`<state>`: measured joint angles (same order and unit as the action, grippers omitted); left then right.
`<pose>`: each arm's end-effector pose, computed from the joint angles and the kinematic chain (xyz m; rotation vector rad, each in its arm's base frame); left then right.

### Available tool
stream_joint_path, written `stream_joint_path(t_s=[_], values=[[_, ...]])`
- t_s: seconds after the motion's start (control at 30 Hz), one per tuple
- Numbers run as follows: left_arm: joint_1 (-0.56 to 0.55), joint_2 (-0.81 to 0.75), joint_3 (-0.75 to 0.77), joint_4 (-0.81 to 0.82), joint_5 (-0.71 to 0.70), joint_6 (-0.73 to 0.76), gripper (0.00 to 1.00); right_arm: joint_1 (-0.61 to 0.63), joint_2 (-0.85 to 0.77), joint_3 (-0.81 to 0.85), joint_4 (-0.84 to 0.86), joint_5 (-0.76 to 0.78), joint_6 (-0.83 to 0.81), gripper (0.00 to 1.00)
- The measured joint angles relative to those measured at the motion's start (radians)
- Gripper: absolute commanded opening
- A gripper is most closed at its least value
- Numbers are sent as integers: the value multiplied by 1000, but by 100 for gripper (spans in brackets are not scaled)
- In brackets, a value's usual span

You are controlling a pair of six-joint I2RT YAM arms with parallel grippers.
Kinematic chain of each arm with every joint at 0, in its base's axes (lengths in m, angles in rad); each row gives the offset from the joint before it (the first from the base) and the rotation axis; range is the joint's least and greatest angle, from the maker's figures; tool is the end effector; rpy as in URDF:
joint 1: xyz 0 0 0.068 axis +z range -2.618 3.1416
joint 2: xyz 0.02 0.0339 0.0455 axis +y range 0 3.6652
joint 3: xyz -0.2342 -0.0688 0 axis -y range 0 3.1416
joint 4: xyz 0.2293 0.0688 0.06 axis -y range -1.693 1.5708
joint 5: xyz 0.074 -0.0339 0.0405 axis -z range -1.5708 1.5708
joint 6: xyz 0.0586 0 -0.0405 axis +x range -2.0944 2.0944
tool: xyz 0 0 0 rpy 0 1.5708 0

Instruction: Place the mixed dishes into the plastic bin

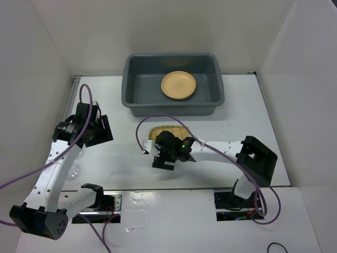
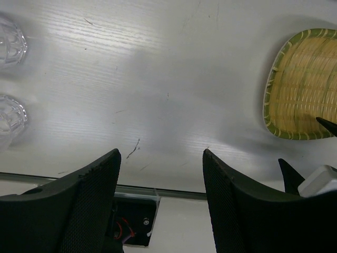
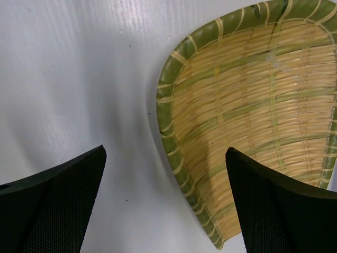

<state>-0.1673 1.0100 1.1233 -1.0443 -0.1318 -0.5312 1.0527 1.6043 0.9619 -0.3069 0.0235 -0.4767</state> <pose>0.1939 -0.0249 0.2914 -0.5049 2.4432 -0.1281 0.1619 0.2813 0.1504 -1.7459 1.8335 0.2024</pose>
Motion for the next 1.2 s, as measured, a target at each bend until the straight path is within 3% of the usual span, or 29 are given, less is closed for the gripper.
stream_joint_path(t_s=[0.17, 0.3, 0.33, 0.4, 0.5, 0.53, 0.63, 0.83, 1.2], values=[[0, 4, 0, 1, -10, 0, 71, -1, 64, 2, 24, 21, -40, 97], [0, 4, 0, 1, -21, 0, 72, -1, 95, 3, 51, 31, -69, 85], [0, 4, 0, 1, -22, 0, 72, -1, 97, 3, 61, 34, -74, 74], [0, 4, 0, 1, -24, 0, 72, -1, 106, 3, 78, 50, -84, 66], [0, 4, 0, 1, -25, 0, 72, -1, 121, 3, 111, 85, -90, 44], [0, 4, 0, 1, -26, 0, 72, -1, 124, 3, 121, 96, -90, 29], [0, 4, 0, 1, -27, 0, 72, 1, 126, 3, 159, 149, -119, 0], [0, 4, 0, 0, -31, 0, 73, 0, 77, 14, 182, 196, -118, 0], [0, 20, 0, 0, -35, 0, 73, 10, -215, 160, -175, 60, 31, 0]])
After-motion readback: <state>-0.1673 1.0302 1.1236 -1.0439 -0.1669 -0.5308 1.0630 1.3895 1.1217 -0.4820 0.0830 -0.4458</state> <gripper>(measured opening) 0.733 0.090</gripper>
